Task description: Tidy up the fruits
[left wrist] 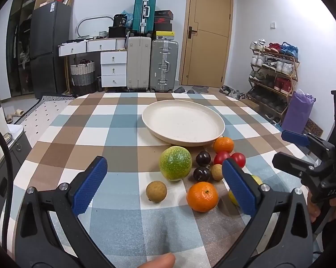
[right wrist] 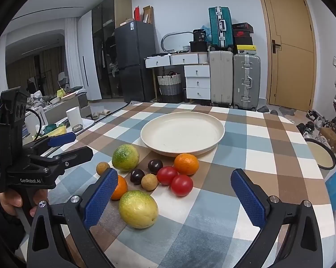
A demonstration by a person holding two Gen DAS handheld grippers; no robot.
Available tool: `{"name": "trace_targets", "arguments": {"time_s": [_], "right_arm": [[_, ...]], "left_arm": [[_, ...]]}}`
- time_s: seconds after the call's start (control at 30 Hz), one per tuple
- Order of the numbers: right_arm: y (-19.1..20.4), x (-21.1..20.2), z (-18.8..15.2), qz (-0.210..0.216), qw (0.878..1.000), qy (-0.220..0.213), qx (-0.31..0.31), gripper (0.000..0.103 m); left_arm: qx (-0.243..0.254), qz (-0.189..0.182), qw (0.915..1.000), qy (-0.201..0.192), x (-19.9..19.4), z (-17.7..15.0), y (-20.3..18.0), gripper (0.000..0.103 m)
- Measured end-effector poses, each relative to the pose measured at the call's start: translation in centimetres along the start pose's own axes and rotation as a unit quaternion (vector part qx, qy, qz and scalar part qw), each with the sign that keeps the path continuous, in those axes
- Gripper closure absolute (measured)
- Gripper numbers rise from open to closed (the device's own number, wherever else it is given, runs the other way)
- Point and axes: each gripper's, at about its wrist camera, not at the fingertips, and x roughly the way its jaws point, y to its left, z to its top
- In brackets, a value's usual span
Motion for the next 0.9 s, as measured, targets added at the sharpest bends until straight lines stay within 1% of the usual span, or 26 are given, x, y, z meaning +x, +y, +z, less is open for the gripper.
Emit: {"name": "trace_targets", "arguments": {"time_s": [0.9], "right_arm": [[-0.30, 0.33, 0.25, -0.006, 1.000, 0.007, 0.003, 0.000]], "left_arm": [[0.007, 0.001, 1.0000, -0.005, -0.43, 0.01, -0.68, 0.000]]}}
